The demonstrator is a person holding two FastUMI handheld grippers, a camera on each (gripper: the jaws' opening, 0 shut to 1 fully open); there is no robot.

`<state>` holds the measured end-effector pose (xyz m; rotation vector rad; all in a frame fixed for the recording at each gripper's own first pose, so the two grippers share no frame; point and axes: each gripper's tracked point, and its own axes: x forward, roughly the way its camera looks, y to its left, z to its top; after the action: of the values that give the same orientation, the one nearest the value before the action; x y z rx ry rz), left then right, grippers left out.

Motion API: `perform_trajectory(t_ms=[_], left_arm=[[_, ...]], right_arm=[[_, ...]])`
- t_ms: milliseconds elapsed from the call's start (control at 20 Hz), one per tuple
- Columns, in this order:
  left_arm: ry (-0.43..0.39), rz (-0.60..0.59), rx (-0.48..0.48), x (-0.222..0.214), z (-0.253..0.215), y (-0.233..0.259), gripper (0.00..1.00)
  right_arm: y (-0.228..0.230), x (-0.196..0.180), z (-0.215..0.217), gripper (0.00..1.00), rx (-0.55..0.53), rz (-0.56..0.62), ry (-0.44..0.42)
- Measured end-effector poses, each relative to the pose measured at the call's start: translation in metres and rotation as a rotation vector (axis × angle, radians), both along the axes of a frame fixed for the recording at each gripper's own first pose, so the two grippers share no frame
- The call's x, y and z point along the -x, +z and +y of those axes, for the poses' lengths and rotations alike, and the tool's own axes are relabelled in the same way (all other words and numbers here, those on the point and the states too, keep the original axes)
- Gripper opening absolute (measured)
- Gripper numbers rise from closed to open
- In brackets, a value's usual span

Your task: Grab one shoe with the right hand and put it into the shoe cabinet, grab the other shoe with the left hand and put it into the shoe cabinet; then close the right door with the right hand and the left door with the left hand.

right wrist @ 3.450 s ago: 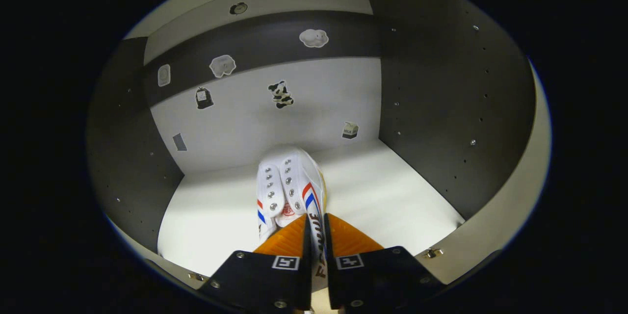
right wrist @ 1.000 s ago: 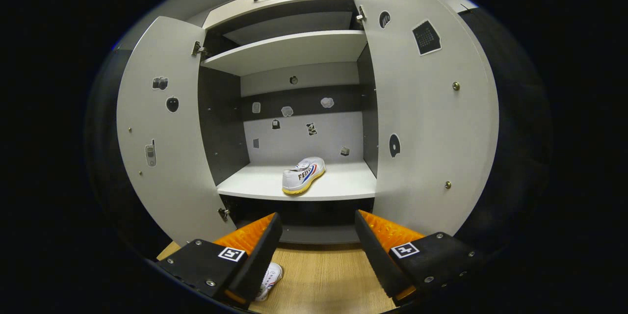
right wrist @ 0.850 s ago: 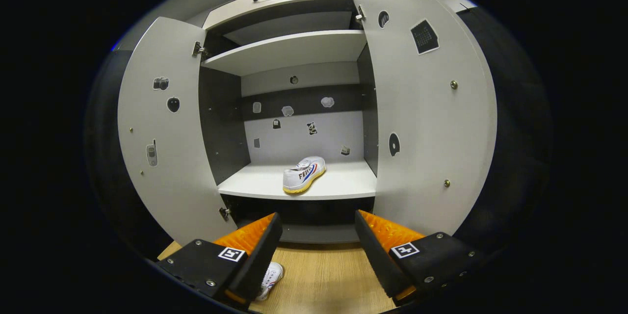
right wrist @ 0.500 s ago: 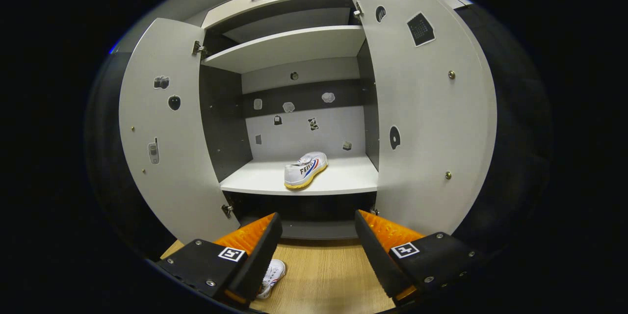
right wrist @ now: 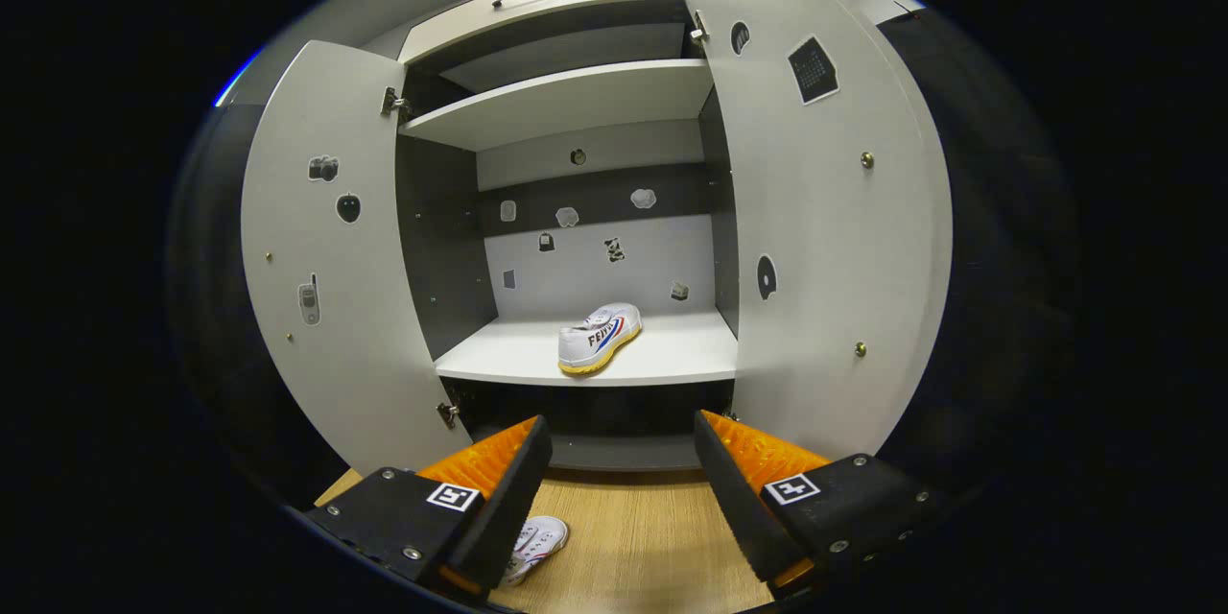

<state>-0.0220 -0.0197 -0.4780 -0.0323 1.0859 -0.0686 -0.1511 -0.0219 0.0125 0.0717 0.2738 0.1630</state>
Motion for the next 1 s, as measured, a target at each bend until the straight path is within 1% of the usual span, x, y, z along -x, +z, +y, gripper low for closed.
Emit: perform_trajectory(t_ms=[150, 300, 400, 500, 600, 700, 750, 850, 900, 1000], left_arm=[[0.016, -0.044, 0.076, -0.016, 0.009, 0.042, 0.06], [0.029, -0.112, 0.119, -0.032, 0.031, 0.081, 0.05], [0.01, -0.175, 0.109, -0.049, 0.049, 0.126, 0.06], [0.007, -0.244, 0.114, -0.07, 0.066, 0.181, 0.06], [0.017, -0.306, 0.131, -0.099, 0.071, 0.235, 0.06], [0.024, -0.363, 0.143, -0.122, 0.079, 0.275, 0.06], [0.03, -0.391, 0.146, -0.128, 0.077, 0.286, 0.06], [0.052, -0.452, 0.139, -0.156, 0.088, 0.323, 0.06], [0.064, -0.476, 0.136, -0.16, 0.092, 0.339, 0.06], [0.09, -0.517, 0.137, -0.182, 0.105, 0.371, 0.06]], right_arm=[[0.008, 0.004, -0.003, 0.92, -0.017, -0.022, -0.001], [0.015, 0.008, -0.006, 0.92, -0.031, -0.039, -0.001], [0.021, 0.008, -0.008, 0.93, -0.032, -0.058, -0.001], [0.026, 0.009, -0.008, 0.93, -0.03, -0.077, 0.0], [0.033, 0.013, -0.009, 0.92, -0.031, -0.094, 0.0], [0.037, 0.017, -0.01, 0.93, -0.035, -0.104, 0.002], [0.039, 0.018, -0.011, 0.93, -0.033, -0.111, 0.001], [0.043, 0.021, -0.013, 0.92, -0.024, -0.125, 0.0], [0.045, 0.022, -0.013, 0.92, -0.021, -0.13, 0.001], [0.048, 0.026, -0.013, 0.92, -0.019, -0.138, 0.005]])
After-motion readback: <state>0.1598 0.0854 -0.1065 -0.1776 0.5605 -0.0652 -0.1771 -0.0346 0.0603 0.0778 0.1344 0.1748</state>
